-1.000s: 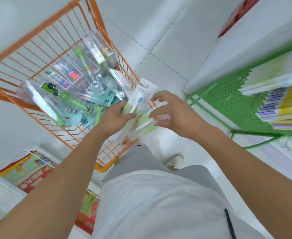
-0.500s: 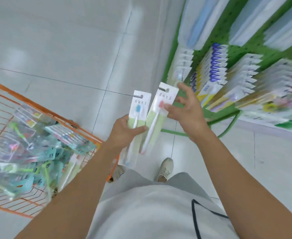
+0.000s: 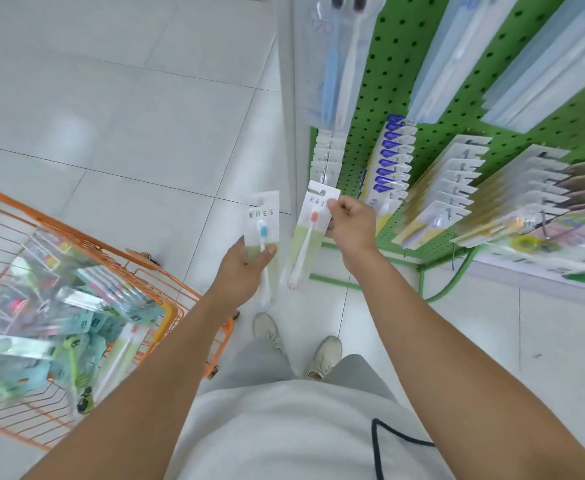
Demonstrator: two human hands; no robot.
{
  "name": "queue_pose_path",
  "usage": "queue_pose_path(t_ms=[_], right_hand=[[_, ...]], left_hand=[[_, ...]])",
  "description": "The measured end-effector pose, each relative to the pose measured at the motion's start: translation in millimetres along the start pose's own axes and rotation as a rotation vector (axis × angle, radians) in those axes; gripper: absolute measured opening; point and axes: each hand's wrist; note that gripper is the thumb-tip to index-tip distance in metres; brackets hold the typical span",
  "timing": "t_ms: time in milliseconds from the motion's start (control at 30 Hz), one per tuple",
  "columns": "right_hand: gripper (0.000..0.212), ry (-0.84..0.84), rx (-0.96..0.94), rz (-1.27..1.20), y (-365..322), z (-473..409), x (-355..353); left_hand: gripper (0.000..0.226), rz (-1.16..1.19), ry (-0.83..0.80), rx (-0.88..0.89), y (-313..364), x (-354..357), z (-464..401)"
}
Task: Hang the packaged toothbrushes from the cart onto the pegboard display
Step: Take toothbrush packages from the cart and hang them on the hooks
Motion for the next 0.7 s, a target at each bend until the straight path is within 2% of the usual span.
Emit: queue_pose_path(t_ms=[133,333,367,433,467,500,567,667,700], right_hand=[[0.032,0.098,0.001,0.005,-13,-1,10],[0.023,0.238,0.007,0.019,-27,-17,24],[0.02,0.258,0.012,0.004,-32,-20,26],[0.015,0.297,0.019,-0.032,-40,-26,31],[0.017,0.314,0.035,-0.041,-42,-28,32],[0.021,0.324,0.062,-0.048,-43,-27,33],[0.034,0.316,0.127,-0.063,-48,-14,31],[0.048,0.269,0.134,-0.086,-44,12,21],[0.047,0.261,0.117,-0.09,-43,21,18]], left_hand=[[0.025,-0.022,-0.06,0.012,-2,-3,-8],[0.037,-0.071,-0.222,-0.002,-3,-9,-26],[0.036,-0.112,-0.254,0.005,-2,-9,-30],[0.021,-0.157,-0.267,0.018,-2,-9,-38],[0.008,-0.174,-0.251,0.022,-3,-8,-43],[0.005,-0.195,-0.238,0.034,1,-8,-46],[0.016,-0.209,-0.236,0.068,4,-4,-52],[0.001,-0.193,-0.239,0.08,7,4,-61],[0.008,-0.194,-0.248,0.082,9,8,-64]])
Point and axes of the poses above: each hand's wrist, its own z-axis away from the middle knuckle, its own x-axis out of the palm, y = z × x, and after that the axes turned 2 degrees about -y, right-handed
